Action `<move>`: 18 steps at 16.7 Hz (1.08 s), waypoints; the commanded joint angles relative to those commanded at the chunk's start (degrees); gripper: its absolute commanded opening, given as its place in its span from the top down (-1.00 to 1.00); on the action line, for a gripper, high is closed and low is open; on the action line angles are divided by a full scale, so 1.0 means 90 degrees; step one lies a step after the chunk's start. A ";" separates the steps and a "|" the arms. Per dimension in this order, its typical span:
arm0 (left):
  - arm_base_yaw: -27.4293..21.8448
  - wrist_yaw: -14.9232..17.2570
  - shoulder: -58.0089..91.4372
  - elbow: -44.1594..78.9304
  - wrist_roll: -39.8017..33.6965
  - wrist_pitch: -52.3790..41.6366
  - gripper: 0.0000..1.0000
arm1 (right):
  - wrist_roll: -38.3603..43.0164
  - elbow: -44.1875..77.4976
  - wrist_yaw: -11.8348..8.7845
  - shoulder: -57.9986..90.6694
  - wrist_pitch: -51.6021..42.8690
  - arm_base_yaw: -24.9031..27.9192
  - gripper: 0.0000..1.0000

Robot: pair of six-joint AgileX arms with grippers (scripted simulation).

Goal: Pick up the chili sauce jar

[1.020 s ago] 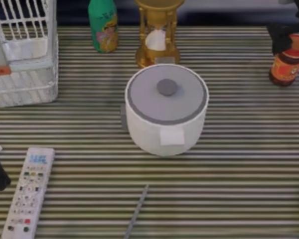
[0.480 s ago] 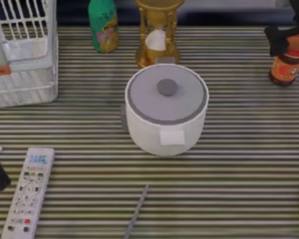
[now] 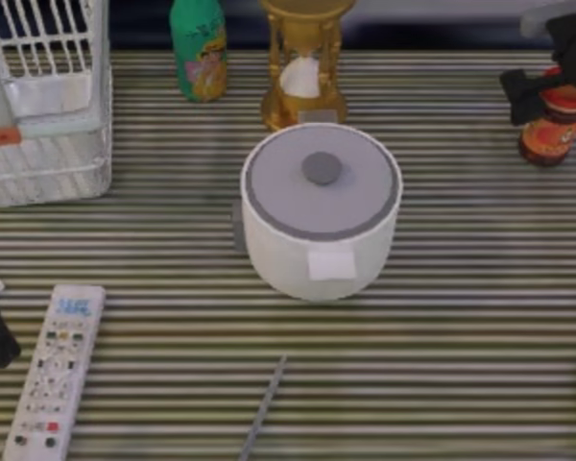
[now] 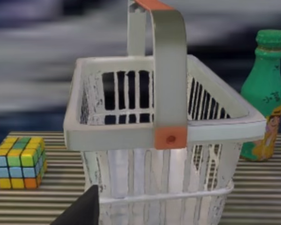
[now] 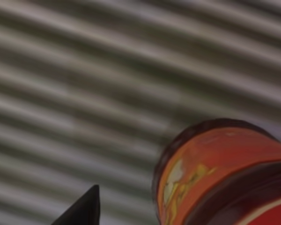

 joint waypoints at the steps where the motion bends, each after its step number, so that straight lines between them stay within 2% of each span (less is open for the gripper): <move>1: 0.0000 0.0000 0.0000 0.0000 0.0000 0.0000 -1.00 | 0.0000 0.0000 0.0000 0.0000 0.0000 0.0000 -0.70; 12: 0.0000 0.0000 0.0000 0.0000 0.0000 0.0000 -1.00 | 0.0000 0.0000 0.0000 0.0000 0.0000 0.0000 0.96; 18: 0.0000 0.0000 0.0000 0.0000 0.0000 0.0000 -1.00 | 0.0000 0.0000 0.0000 0.0000 0.0000 0.0000 1.00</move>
